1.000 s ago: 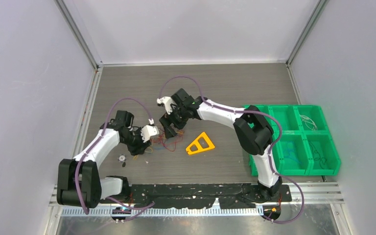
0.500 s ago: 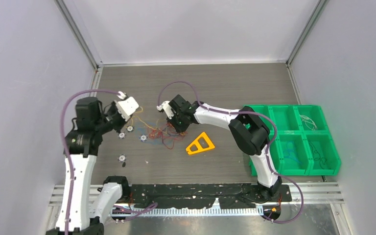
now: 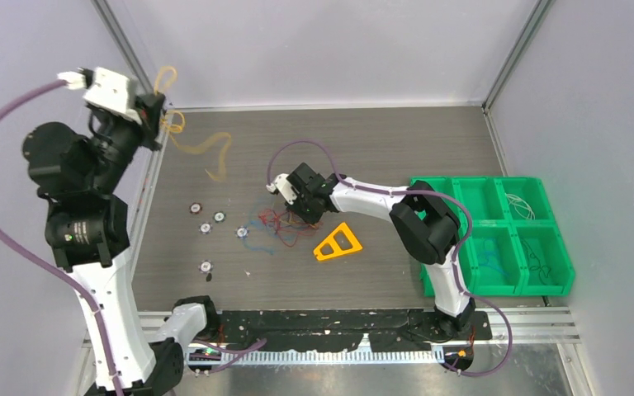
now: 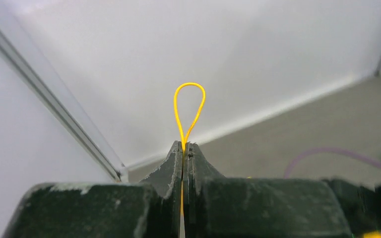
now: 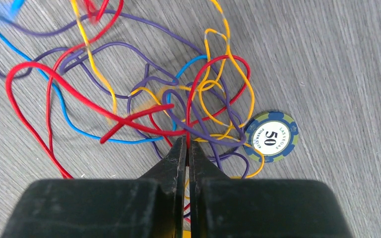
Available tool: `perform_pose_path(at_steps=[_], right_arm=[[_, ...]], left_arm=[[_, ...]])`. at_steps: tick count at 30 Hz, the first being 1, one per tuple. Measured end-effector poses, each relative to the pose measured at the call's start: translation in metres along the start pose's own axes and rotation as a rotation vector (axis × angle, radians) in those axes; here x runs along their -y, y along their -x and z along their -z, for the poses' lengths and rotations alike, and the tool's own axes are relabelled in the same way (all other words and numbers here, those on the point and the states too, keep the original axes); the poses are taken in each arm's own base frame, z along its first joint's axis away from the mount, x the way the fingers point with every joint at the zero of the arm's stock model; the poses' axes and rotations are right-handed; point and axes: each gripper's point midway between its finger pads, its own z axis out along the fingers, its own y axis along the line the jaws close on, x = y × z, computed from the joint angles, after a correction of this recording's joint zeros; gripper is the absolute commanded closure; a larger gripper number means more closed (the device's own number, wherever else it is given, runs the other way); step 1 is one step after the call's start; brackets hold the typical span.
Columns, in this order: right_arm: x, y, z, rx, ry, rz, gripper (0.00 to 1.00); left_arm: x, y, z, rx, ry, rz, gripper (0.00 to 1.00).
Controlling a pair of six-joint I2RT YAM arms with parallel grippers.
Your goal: Untangle the cables
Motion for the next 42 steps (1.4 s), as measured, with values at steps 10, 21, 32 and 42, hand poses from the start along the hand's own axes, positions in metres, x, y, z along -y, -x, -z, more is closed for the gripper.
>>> perform_pose_path(at_steps=[10,21,32,42], right_arm=[[-0.001,0.0,0.0,0.002,-0.002,0.002,0.57],[0.008,0.047,0.103,0.187,0.158,-0.048,0.07],[0.011,0.136,0.395,0.867,0.133,0.15,0.0],[-0.026,0.153,0.408,0.935,0.409,0.023,0.05]], left_arm=[[-0.032,0.101,0.007,0.25,0.115,0.069,1.0],[0.033,0.019,-0.024,0.111,-0.232,0.38,1.0],[0.141,-0.052,-0.029,-0.09,-0.665,0.592,1.0],[0.212,-0.031,-0.004,-0.045,-1.016,0.564,1.0]])
